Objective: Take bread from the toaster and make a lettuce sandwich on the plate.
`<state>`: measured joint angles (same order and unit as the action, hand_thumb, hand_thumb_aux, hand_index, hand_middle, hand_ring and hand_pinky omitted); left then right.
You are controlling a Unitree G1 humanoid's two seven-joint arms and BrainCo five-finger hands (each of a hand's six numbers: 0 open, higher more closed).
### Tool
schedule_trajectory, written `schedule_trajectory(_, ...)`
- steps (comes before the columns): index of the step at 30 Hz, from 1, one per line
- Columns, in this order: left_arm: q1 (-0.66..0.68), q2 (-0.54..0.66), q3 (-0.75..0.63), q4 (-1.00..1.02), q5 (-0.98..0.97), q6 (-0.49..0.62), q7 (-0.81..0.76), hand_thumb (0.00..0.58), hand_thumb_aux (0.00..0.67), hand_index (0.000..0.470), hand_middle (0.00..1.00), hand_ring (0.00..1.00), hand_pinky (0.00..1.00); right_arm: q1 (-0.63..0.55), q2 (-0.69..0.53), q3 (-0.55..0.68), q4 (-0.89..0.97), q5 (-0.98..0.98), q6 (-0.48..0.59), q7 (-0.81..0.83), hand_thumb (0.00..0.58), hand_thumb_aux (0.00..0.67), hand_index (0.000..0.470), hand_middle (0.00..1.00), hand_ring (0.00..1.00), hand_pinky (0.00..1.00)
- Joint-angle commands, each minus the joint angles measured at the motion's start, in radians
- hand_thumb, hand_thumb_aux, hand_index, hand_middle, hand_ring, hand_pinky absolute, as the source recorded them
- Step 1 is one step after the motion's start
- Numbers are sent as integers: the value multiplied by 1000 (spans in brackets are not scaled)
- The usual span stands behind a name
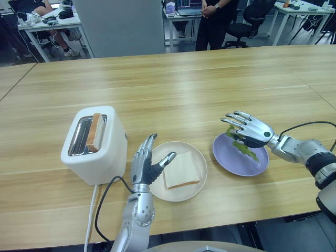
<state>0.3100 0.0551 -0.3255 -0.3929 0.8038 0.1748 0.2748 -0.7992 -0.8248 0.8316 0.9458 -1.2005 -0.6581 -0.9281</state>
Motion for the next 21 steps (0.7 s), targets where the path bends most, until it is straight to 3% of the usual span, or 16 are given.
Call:
schedule_trajectory(1, -3, -2, 4, 19, -7, -4, 2, 0, 0, 0, 133, 133, 133, 17, -6, -27, -53, 22, -15, 40, 580, 670, 460, 12, 12, 12)
schedule_trajectory(21, -21, 0, 11, 26, -17, -15, 2, 0, 0, 0, 137, 137, 137, 93, 90, -173, -318, 148, -39, 250, 580, 670, 460, 4, 4, 4)
